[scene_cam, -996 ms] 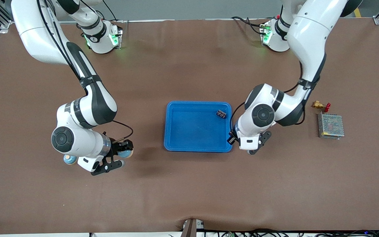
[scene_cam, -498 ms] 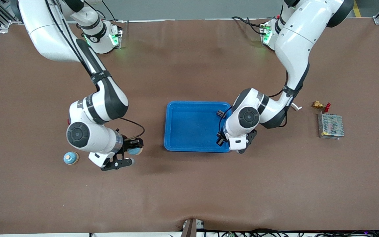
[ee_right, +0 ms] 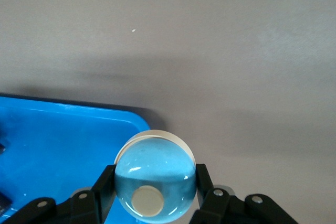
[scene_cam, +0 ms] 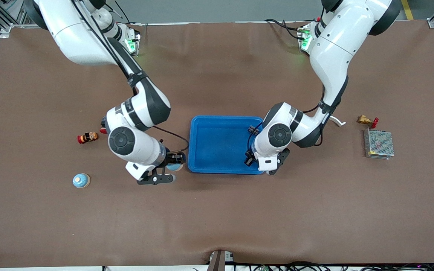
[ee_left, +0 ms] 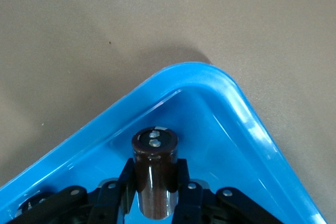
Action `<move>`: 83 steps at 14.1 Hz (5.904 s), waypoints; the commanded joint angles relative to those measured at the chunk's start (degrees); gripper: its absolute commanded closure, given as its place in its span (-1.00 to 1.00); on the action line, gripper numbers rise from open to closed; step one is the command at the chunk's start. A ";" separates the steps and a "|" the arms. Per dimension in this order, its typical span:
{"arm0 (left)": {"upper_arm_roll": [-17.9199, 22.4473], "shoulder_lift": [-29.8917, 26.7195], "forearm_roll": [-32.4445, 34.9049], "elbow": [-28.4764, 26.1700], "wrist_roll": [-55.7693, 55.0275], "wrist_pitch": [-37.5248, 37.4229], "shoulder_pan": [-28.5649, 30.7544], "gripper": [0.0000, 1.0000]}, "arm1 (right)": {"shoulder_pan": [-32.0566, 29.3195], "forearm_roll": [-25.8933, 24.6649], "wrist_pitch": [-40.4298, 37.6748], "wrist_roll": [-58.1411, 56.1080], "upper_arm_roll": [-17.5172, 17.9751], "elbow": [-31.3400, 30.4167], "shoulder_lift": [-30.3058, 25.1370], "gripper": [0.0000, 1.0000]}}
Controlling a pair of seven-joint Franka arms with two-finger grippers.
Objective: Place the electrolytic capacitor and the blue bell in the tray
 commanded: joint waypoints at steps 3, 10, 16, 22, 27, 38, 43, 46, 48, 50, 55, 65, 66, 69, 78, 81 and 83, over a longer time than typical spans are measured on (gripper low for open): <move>0.28 0.28 -0.78 1.66 0.36 -0.01 0.03 -0.91 | 3.47 -1.96 5.78 6.92 -0.74 -5.27 -0.96 0.06; 0.89 -3.58 0.01 8.86 2.72 -9.40 1.17 -1.00 | 8.92 -2.48 8.52 14.83 -0.74 -7.39 -0.96 0.08; 1.16 -10.61 0.10 8.87 25.55 -16.35 8.27 -1.00 | 12.00 -3.98 13.87 19.23 -0.74 -11.78 -0.96 0.08; 1.16 -16.85 0.19 8.69 44.11 -22.68 16.54 -1.00 | 13.23 -3.98 19.60 19.41 -0.82 -16.18 -0.87 0.08; 0.99 -25.80 0.10 8.78 55.54 -29.09 23.04 -1.00 | 14.37 -3.98 21.89 19.41 -0.82 -18.03 -0.96 0.08; 14.06 -42.42 -0.87 5.54 73.91 -44.83 17.18 -1.00 | 15.61 -3.98 23.38 20.38 -0.82 -19.61 -1.23 0.08; 14.96 -48.06 -0.95 -0.45 74.01 -45.89 16.37 -1.00 | 15.96 -4.59 24.78 20.38 -0.82 -19.61 -0.96 0.08; 14.87 -47.27 -0.87 0.52 73.75 -45.98 16.11 -1.00 | 16.40 -5.30 24.87 20.38 -0.82 -19.61 -0.79 0.07; 14.87 -47.10 -0.87 0.52 73.75 -45.98 16.02 -1.00 | 16.40 -5.47 24.87 20.29 -0.91 -19.61 -0.79 0.07; 14.70 -46.40 -0.87 0.43 73.75 -46.07 15.76 -1.00 | 16.66 -6.88 24.87 20.38 -0.91 -19.53 -0.70 0.07; 11.54 -46.22 -0.78 0.35 73.49 -47.82 15.84 -1.00 | 16.58 -9.78 24.87 20.29 -0.82 -19.53 -0.35 0.06; 11.45 -46.22 -0.69 0.34 74.37 -48.18 16.37 -1.00 | 16.66 -9.78 24.70 20.29 -0.74 -19.17 -0.17 -1.00; 11.45 -46.13 -0.60 0.34 74.28 -48.18 16.29 -1.00 | 16.58 -9.78 24.52 20.29 -0.74 -19.00 -0.17 -1.00; 11.45 -45.95 -0.43 0.34 74.28 -48.18 16.28 -1.00 | 15.70 -9.61 22.86 19.32 -0.48 -18.82 -1.74 -1.00; 11.45 -45.78 -0.34 0.43 74.19 -48.09 15.85 -1.00 | 8.15 -8.99 0.38 4.76 -0.21 -14.70 -13.78 -1.00; 11.45 -45.78 -0.25 0.52 73.93 -48.09 15.67 -1.00 | 2.97 -8.73 -7.62 -5.95 -0.12 -11.19 -15.64 -1.00; 11.36 -45.69 -0.25 0.52 73.66 -48.09 15.58 -1.00 | -0.72 -8.73 -11.41 -13.42 -0.12 -8.90 -15.73 -1.00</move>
